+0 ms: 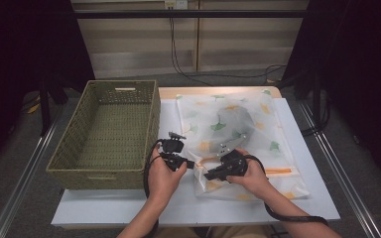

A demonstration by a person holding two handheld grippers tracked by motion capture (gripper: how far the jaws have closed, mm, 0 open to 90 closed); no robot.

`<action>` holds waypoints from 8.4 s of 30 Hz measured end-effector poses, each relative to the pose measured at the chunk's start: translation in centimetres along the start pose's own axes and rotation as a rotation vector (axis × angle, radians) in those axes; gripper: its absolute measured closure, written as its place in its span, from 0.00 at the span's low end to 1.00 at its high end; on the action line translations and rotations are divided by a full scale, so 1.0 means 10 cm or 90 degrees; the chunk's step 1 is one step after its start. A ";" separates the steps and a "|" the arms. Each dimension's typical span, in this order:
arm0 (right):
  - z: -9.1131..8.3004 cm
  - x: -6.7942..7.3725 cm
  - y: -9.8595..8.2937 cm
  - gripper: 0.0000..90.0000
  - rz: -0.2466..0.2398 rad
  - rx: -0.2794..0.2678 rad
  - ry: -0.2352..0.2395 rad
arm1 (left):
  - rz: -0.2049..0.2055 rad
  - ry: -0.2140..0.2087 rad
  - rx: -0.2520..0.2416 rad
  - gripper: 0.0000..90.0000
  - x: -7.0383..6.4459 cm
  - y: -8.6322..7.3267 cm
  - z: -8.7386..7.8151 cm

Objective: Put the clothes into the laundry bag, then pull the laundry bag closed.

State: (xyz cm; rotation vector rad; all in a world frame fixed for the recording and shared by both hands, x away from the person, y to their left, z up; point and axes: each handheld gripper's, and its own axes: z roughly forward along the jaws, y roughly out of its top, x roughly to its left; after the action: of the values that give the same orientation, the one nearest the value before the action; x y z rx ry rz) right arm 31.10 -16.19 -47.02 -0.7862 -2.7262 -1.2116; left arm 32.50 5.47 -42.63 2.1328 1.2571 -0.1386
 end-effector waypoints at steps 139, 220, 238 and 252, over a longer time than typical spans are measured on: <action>-0.05 -0.12 0.37 0.89 0.262 -0.036 0.078 | 0.053 -0.012 0.059 0.98 -0.11 -0.14 0.02; -0.26 -0.12 0.26 1.00 0.270 -0.026 0.039 | -0.027 -0.066 0.037 0.98 0.13 -0.05 -0.27; -0.67 -0.32 -0.21 1.00 0.313 -0.027 -0.006 | -0.039 -0.053 0.046 0.98 0.17 -0.07 -0.26; -1.02 -0.42 -0.53 1.00 0.344 -0.045 -0.041 | -0.042 -0.049 0.047 0.98 0.18 -0.06 -0.26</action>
State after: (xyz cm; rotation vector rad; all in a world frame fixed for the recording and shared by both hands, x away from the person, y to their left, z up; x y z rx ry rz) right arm 30.72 -28.20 -44.68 -1.4650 -2.2812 -1.1660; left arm 32.38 8.47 -41.58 2.1270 1.2960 -0.2966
